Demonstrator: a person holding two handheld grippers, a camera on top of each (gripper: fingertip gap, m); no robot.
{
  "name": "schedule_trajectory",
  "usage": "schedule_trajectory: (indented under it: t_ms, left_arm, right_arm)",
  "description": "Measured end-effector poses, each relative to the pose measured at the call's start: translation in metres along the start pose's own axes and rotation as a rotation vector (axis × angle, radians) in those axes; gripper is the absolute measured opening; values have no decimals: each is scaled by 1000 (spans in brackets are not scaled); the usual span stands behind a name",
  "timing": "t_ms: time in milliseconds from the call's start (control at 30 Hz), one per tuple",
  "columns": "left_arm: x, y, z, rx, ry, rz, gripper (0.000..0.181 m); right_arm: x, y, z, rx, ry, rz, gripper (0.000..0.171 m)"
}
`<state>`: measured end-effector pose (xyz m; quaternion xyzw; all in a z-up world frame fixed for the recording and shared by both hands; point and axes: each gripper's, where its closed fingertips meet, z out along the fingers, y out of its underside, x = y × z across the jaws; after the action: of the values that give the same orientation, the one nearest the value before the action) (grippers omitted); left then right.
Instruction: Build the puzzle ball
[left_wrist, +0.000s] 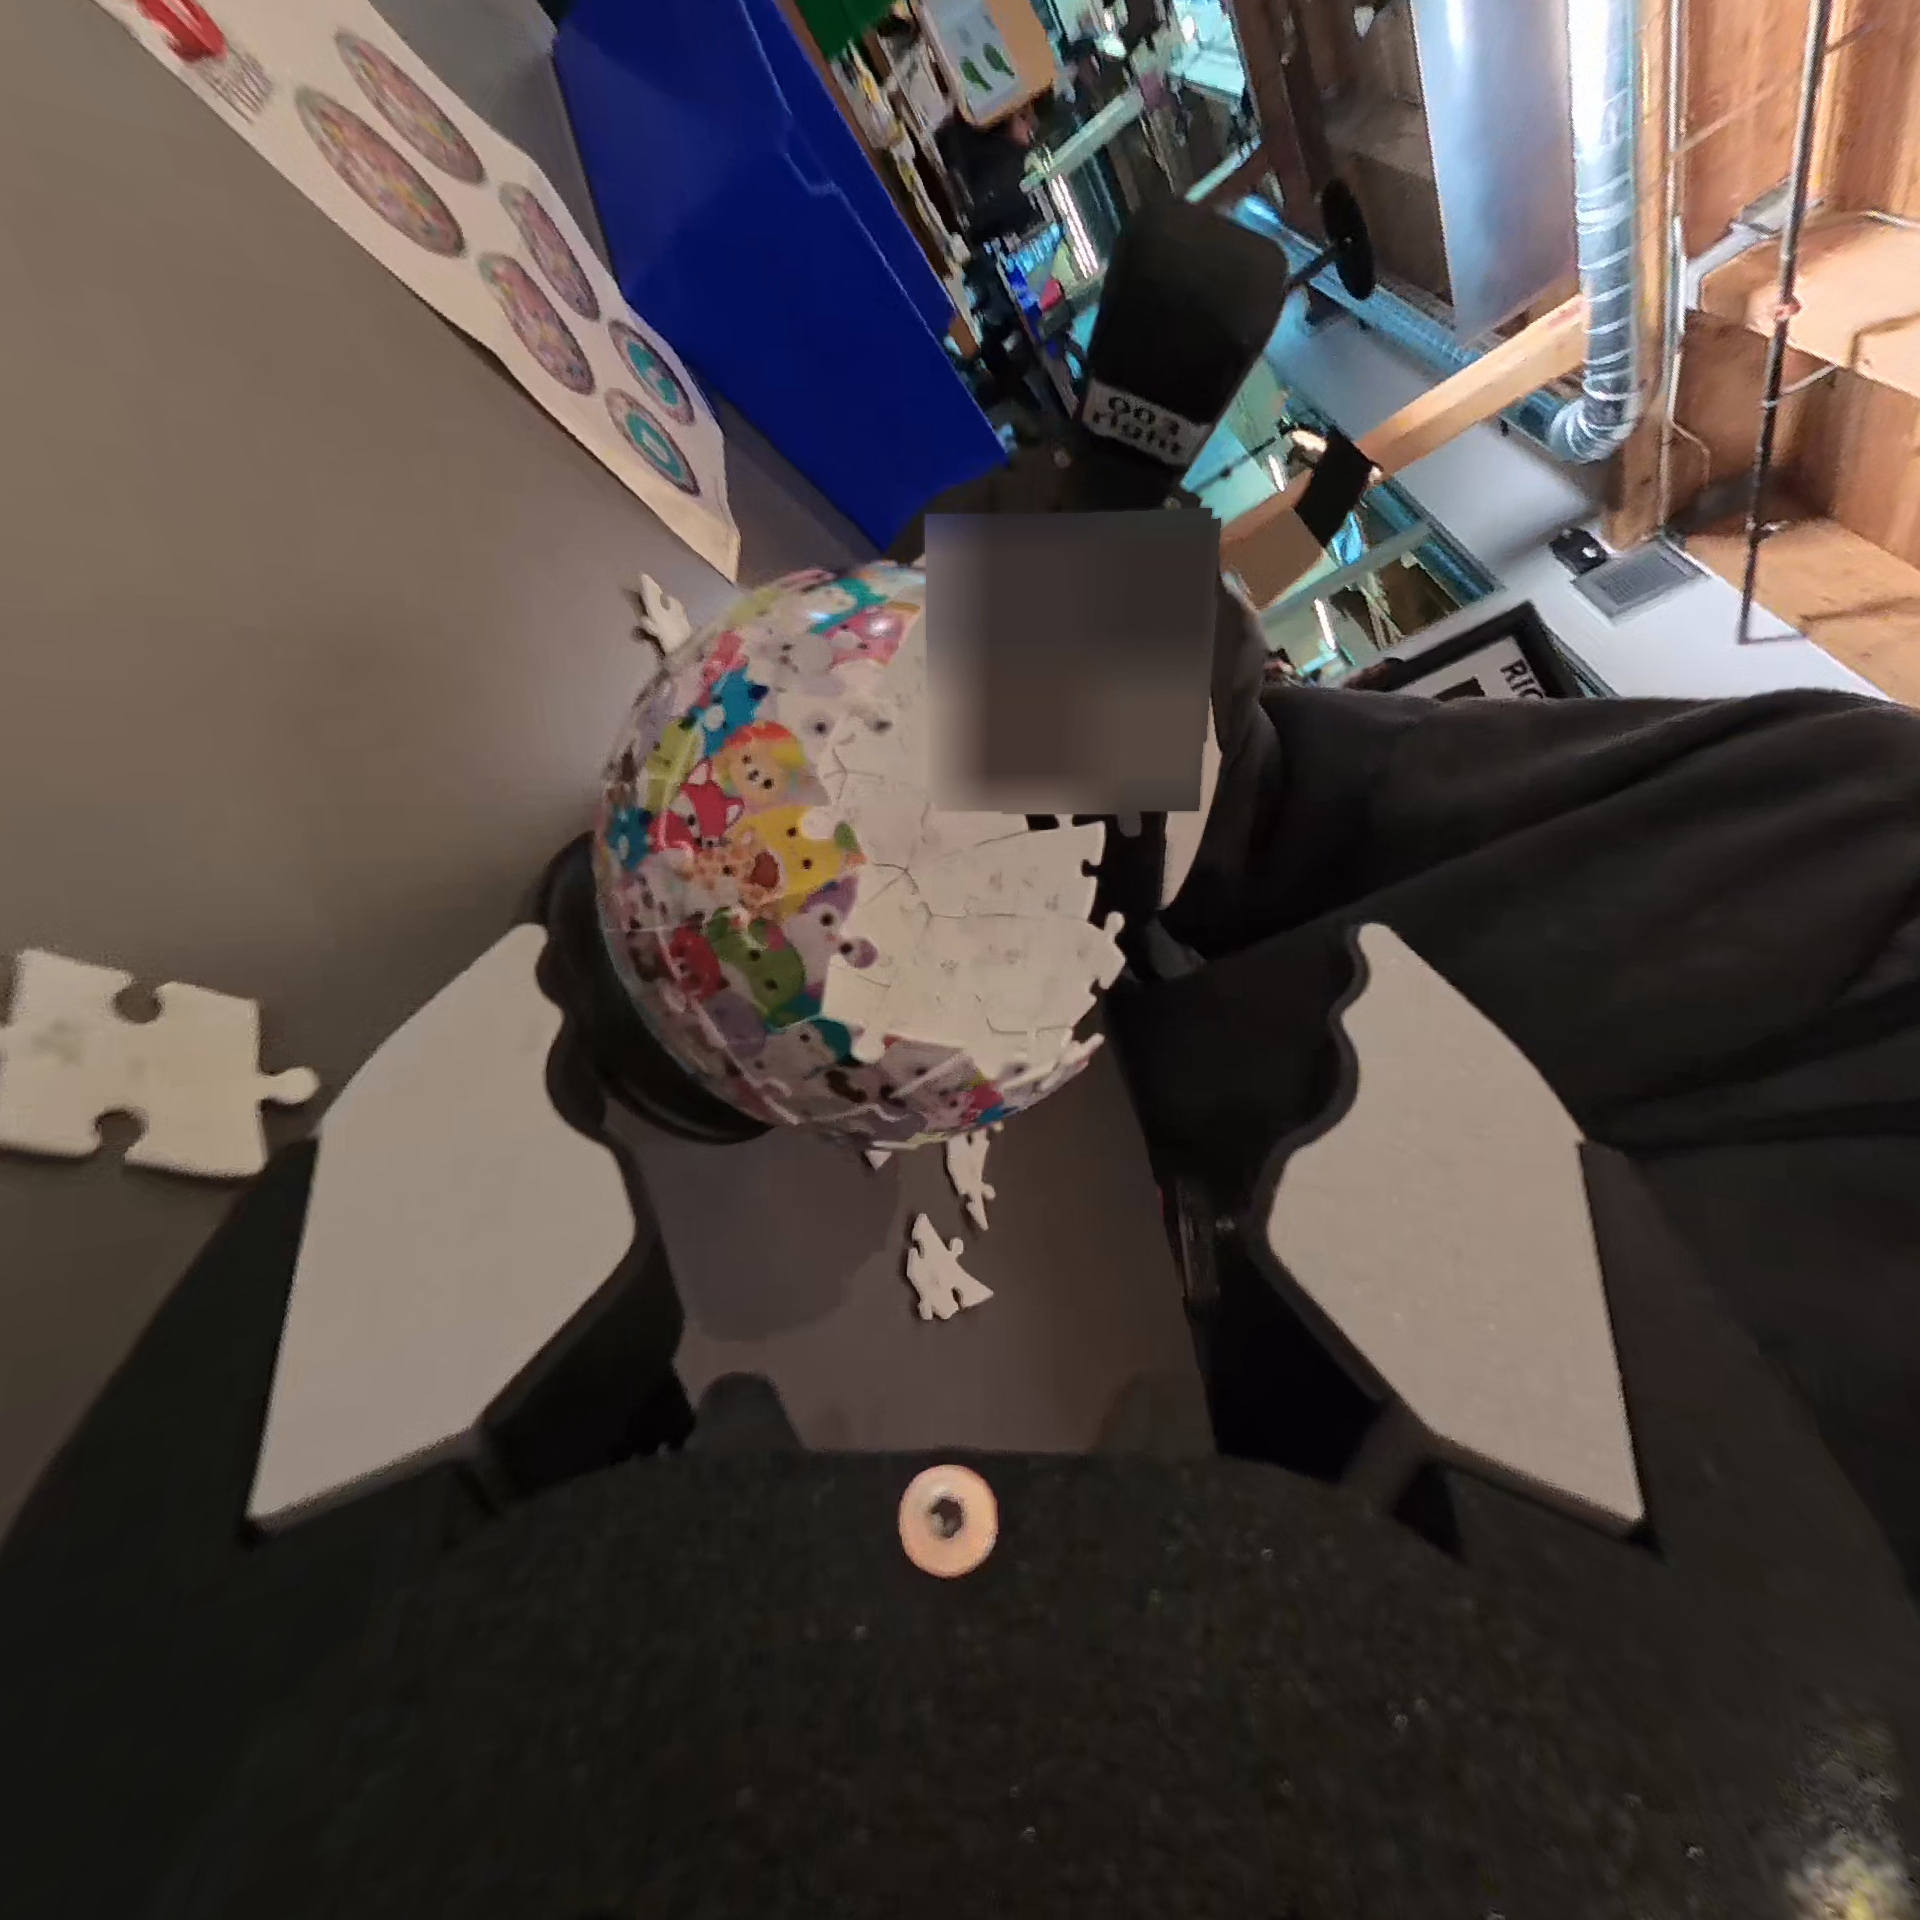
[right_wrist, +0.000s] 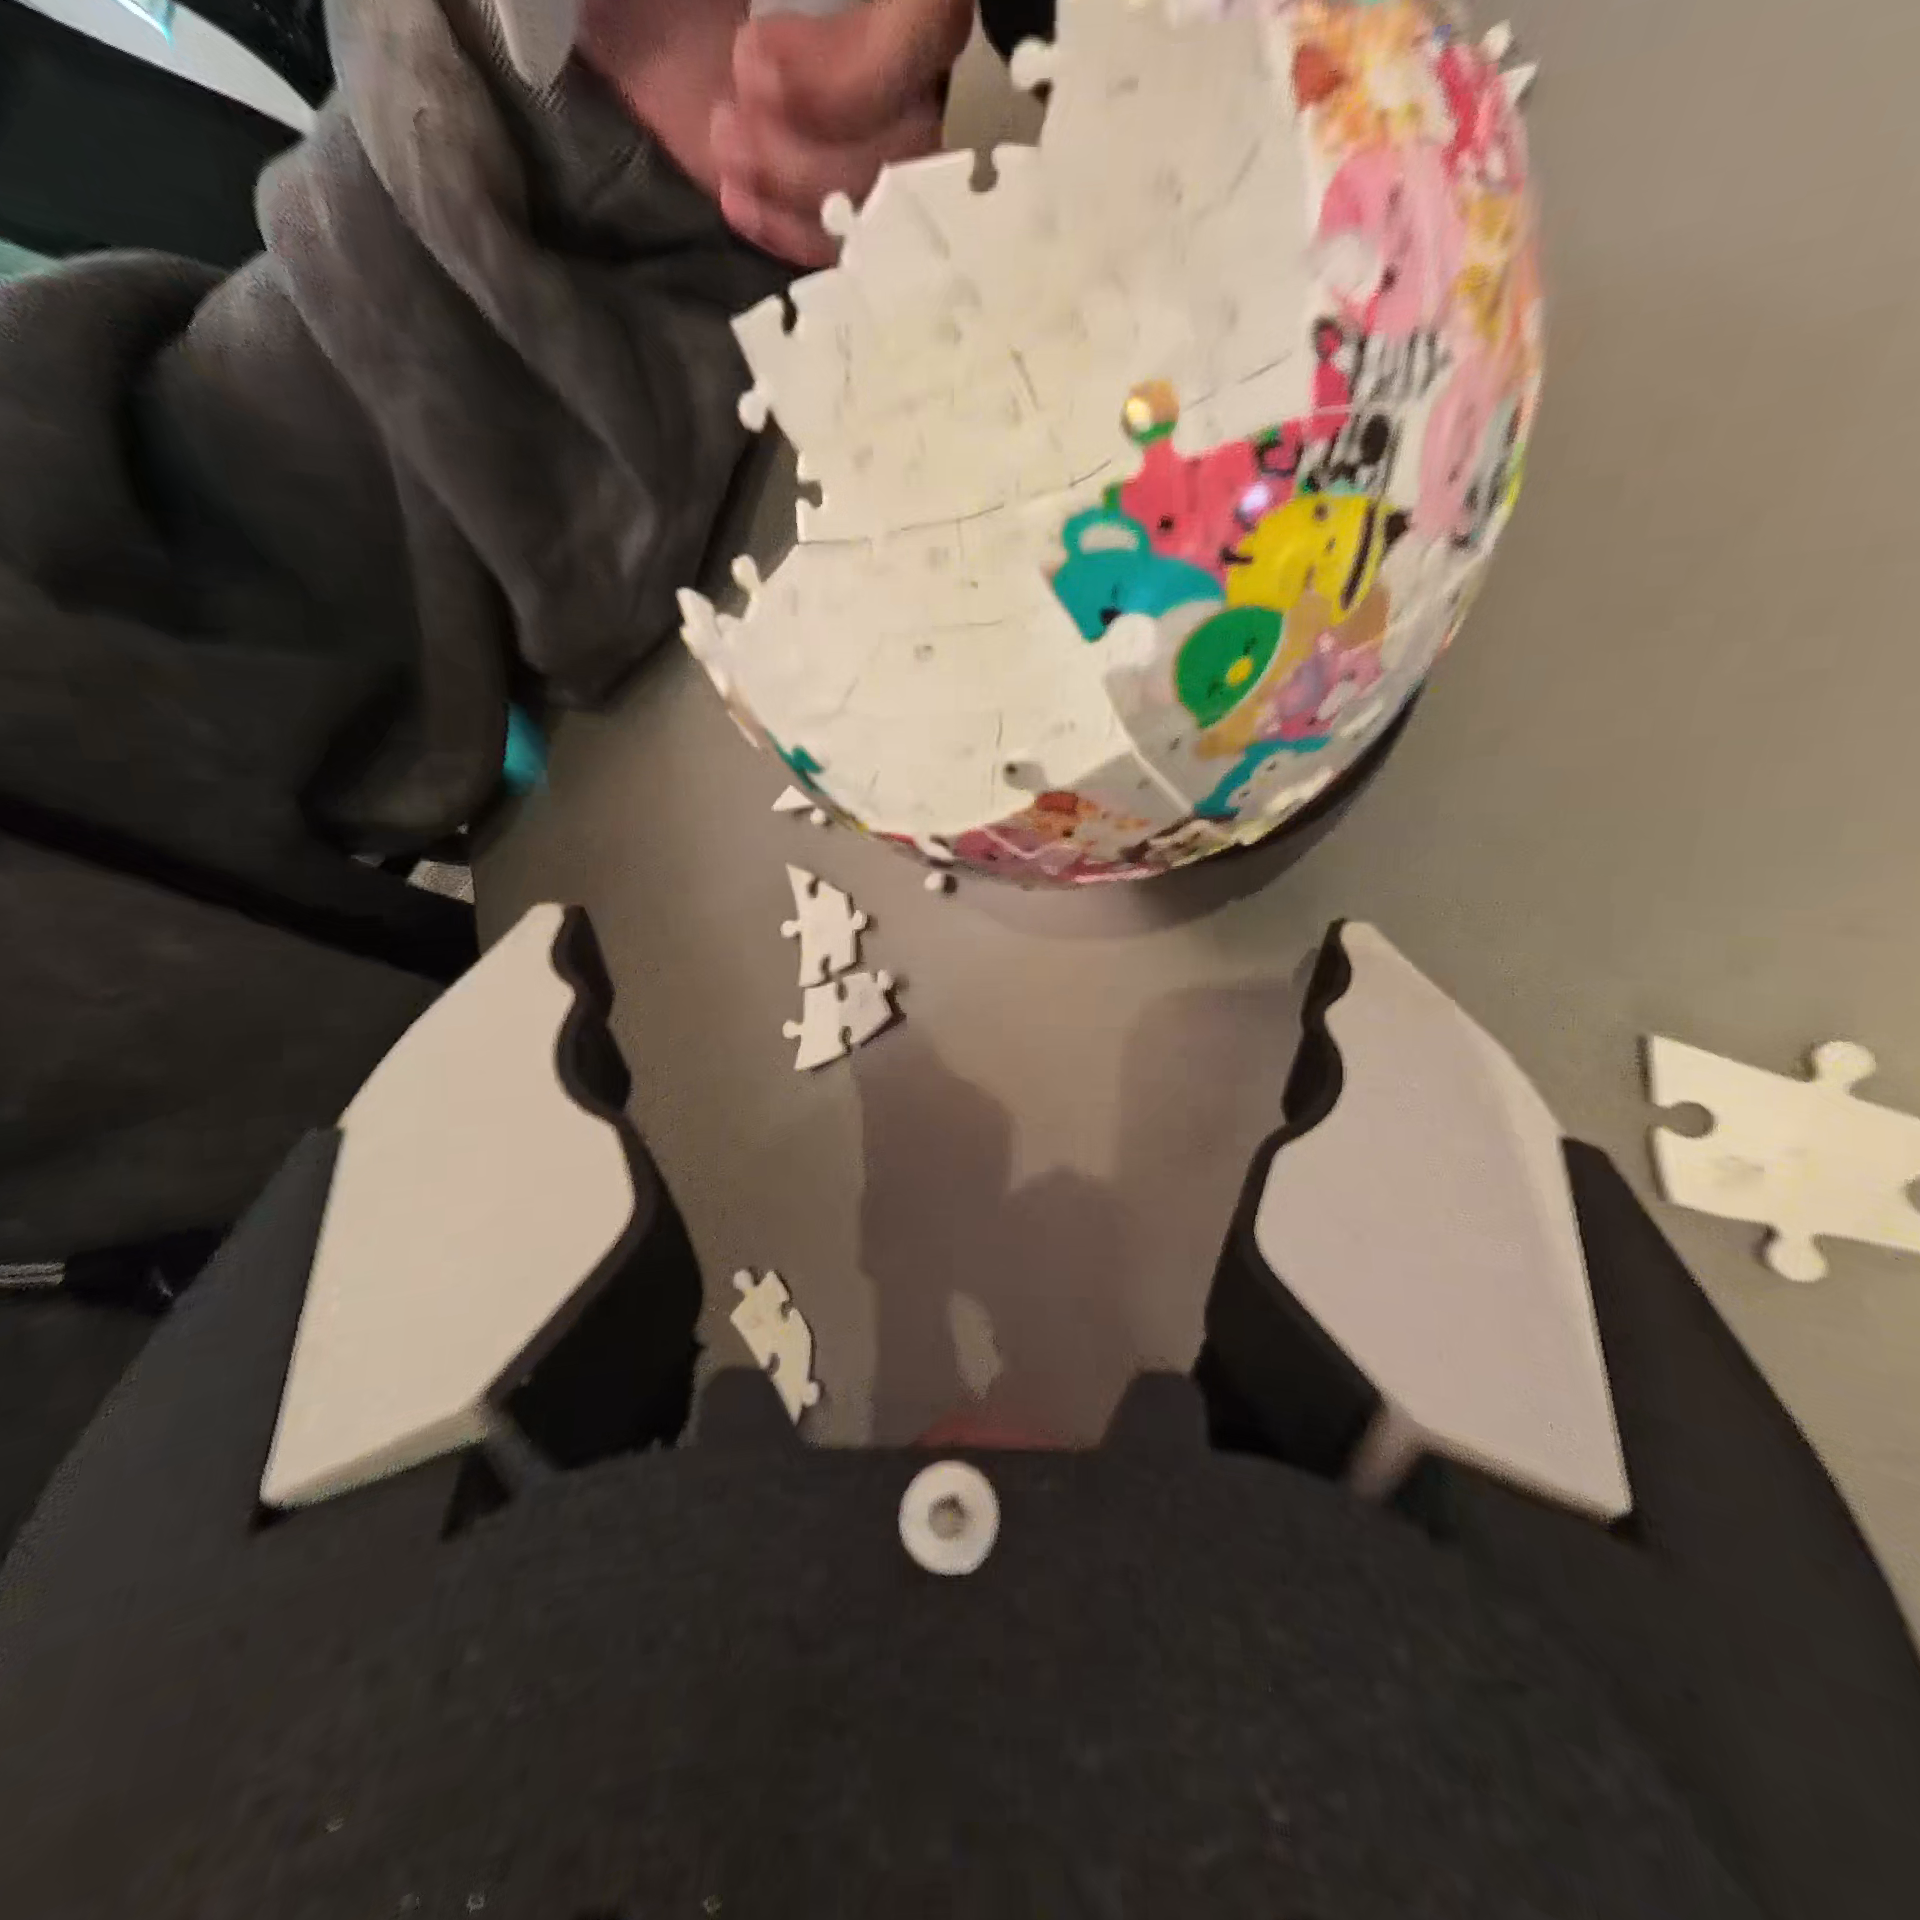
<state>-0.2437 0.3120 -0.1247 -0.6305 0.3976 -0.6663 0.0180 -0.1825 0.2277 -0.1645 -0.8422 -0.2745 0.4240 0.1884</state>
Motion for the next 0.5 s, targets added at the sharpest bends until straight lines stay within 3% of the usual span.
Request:
schedule_trajectory:
  t_ms: [100,200,500]
  left_arm:
    - [1,3,13,-65,35,-7,128]
    - [1,-1,20,-84,15,5,135]
    - [14,-16,16,-35,-60,65,142]
  right_arm:
    - [-12,-5,8,-11,-57,-22,126]
    - [-8,-12,9,-21,-43,-21,130]
    - [0,-39,-1,40,-30,-25,139]
